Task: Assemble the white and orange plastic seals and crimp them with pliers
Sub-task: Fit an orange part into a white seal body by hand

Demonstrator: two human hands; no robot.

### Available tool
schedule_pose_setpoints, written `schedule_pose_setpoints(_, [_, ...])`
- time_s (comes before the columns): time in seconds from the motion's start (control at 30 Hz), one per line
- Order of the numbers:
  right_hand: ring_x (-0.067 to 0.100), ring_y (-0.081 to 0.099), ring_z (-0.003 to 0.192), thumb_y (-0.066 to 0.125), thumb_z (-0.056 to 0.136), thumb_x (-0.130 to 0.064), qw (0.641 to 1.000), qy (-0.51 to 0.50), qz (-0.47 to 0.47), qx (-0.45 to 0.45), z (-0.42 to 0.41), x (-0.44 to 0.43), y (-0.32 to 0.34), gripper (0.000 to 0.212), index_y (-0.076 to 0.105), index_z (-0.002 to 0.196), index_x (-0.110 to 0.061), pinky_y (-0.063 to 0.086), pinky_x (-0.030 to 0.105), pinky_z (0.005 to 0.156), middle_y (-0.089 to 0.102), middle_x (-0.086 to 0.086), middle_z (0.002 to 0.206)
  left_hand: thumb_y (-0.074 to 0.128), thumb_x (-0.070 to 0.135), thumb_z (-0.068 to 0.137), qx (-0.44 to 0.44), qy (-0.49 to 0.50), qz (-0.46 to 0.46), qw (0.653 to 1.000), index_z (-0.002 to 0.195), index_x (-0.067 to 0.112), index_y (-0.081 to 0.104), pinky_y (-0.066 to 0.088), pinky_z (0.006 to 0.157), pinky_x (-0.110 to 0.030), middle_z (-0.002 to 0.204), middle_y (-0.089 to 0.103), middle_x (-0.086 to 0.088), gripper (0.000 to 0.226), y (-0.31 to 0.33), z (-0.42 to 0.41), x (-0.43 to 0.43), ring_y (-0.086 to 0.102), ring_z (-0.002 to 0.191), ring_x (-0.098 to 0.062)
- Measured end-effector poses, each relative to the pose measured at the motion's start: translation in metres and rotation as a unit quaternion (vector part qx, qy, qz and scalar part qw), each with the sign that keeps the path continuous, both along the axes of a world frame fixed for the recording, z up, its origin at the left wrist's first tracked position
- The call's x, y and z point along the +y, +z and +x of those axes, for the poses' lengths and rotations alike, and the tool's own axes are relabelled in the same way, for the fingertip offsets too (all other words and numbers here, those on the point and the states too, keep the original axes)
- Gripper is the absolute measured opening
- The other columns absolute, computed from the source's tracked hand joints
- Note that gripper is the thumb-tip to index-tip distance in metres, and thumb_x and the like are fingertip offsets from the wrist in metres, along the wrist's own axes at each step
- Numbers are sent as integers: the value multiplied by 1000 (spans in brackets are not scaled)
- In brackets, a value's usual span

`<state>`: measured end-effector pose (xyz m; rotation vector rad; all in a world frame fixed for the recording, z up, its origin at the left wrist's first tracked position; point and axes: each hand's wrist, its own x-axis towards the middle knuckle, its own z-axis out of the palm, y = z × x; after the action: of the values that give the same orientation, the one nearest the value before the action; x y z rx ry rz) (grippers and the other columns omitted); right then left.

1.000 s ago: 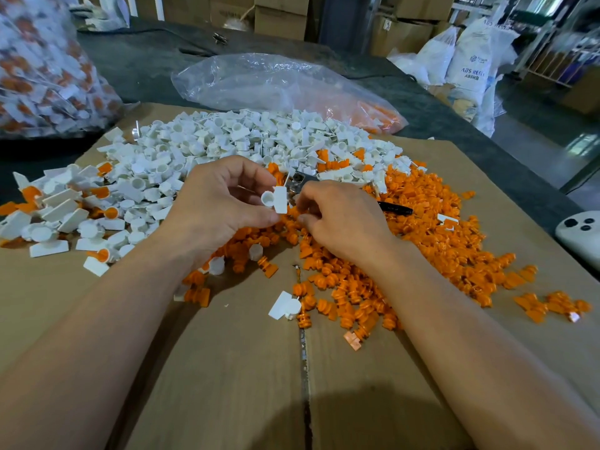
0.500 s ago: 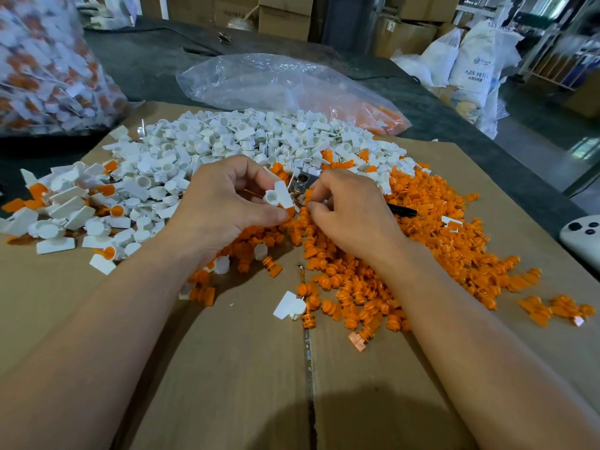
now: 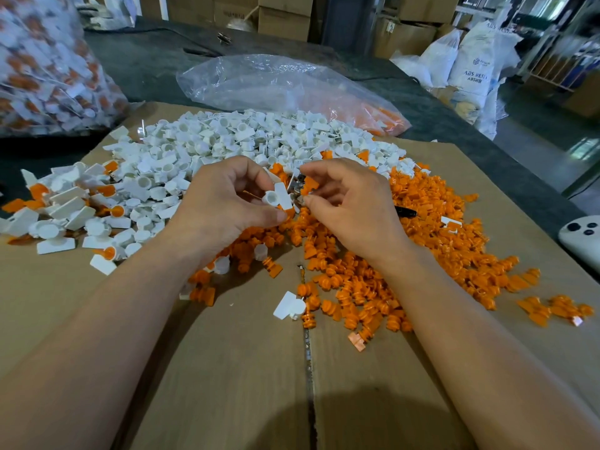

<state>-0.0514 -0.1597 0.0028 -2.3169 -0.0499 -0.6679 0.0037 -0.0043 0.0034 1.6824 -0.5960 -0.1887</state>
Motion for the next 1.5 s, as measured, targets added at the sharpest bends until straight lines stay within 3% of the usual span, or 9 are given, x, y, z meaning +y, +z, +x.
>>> schedule_pose_setpoints(0.33, [9, 59, 73, 71, 78, -9, 1000, 3, 25, -6, -2, 1, 1, 28, 67, 105, -12, 48, 12, 67, 57, -8, 81, 79, -6, 60, -5, -1, 10, 1000, 72, 15, 57, 47, 51, -9, 52, 61, 17, 32, -1, 0, -1, 56, 49, 2])
schedule_pose_setpoints(0.5, [-1, 58, 70, 72, 77, -11, 998, 22, 55, -5, -2, 2, 1, 28, 67, 104, -15, 49, 11, 68, 57, -16, 78, 81, 2, 58, -7, 5, 4, 1000, 72, 16, 57, 44, 49, -9, 58, 57, 10, 31, -1, -1, 0, 51, 48, 3])
schedule_pose_setpoints(0.67, [5, 64, 79, 68, 80, -7, 994, 54, 96, 6, -4, 1, 2, 33, 61, 95, -36, 56, 25, 74, 61, -15, 83, 77, 19, 54, 9, -1, -13, 1000, 76, 15, 60, 51, 52, -15, 61, 59, 4, 28, 2, -3, 1, 57, 51, -5])
schedule_pose_setpoints(0.87, [4, 66, 82, 65, 80, 1, 990, 85, 109, -8, -5, 2, 3, 39, 61, 86, -38, 55, 25, 77, 65, -16, 83, 74, -10, 68, -9, 10, -1, 1000, 78, 12, 63, 56, 60, -27, 79, 67, -8, 26, 1, 0, 2, 62, 65, -18])
schedule_pose_setpoints(0.93, [1, 66, 81, 64, 80, 3, 989, 90, 119, -11, -5, 2, 2, 39, 62, 83, -36, 54, 22, 77, 64, -18, 82, 74, -10, 66, -10, 11, 7, 1000, 76, 13, 62, 55, 63, -28, 74, 66, -4, 27, 1, 0, 2, 61, 65, -19])
schedule_pose_setpoints(1.1, [3, 66, 82, 63, 80, 3, 988, 93, 126, -6, -6, 1, 2, 37, 62, 81, -34, 53, 21, 77, 64, -17, 82, 78, -6, 63, -7, 12, 6, 1000, 70, 15, 58, 47, 51, -11, 56, 63, 14, 30, 1, -1, 1, 55, 50, -1])
schedule_pose_setpoints(1.3, [7, 67, 79, 63, 81, 2, 987, 96, 130, -3, -6, 1, 3, 37, 61, 81, -34, 55, 24, 73, 65, -15, 79, 77, -5, 63, 7, 11, -15, 1000, 80, 23, 63, 47, 50, -11, 74, 60, 0, 36, 3, -2, 3, 55, 51, 0])
schedule_pose_setpoints(1.5, [3, 67, 77, 61, 81, 6, 984, 109, 142, 5, -6, 1, 2, 37, 61, 80, -31, 53, 17, 68, 65, -16, 75, 77, -6, 63, -3, 8, -21, 1000, 90, 30, 65, 51, 54, -14, 70, 58, 1, 46, 3, -2, 5, 55, 54, -1])
